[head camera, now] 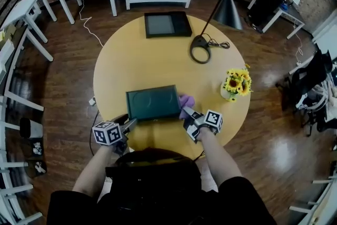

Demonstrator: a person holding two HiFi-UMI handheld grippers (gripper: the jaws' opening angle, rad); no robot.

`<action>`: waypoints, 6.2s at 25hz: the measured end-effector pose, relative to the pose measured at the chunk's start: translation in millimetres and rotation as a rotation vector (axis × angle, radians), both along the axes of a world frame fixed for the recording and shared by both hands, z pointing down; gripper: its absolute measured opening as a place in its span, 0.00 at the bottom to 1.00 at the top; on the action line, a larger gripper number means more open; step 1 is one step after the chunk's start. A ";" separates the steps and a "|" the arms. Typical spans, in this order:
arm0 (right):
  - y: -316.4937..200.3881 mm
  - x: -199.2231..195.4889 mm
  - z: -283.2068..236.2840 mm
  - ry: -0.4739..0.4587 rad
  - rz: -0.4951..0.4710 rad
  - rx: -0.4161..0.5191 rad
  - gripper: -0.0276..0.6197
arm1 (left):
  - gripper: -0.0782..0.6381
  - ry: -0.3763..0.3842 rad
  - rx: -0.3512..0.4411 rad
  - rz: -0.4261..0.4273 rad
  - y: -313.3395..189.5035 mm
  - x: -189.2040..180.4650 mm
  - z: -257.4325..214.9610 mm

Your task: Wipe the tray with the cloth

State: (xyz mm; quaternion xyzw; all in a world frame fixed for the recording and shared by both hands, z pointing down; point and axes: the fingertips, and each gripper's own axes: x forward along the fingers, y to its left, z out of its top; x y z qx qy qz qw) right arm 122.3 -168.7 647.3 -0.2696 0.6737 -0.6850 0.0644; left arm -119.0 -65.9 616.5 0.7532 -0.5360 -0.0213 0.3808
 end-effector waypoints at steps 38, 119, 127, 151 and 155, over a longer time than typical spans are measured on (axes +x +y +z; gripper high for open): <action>48.3 -251.6 -47.4 0.777 -0.938 0.905 0.16 | 0.42 0.079 0.102 -0.097 19.4 -55.3 -20.6; 138.8 -166.8 -63.5 0.812 -1.330 1.300 0.16 | 0.42 0.123 0.097 -0.285 35.5 -59.8 -35.1; 136.7 -173.1 -31.0 0.982 -1.343 1.354 0.16 | 0.42 0.142 0.076 -0.446 91.3 -44.5 -26.3; 72.8 30.9 10.3 1.212 -0.830 0.776 0.16 | 0.42 0.082 0.062 -0.133 17.2 6.1 -41.7; 63.7 76.7 -8.6 1.165 -0.650 0.729 0.16 | 0.42 0.081 0.117 -0.148 14.8 -1.4 -61.3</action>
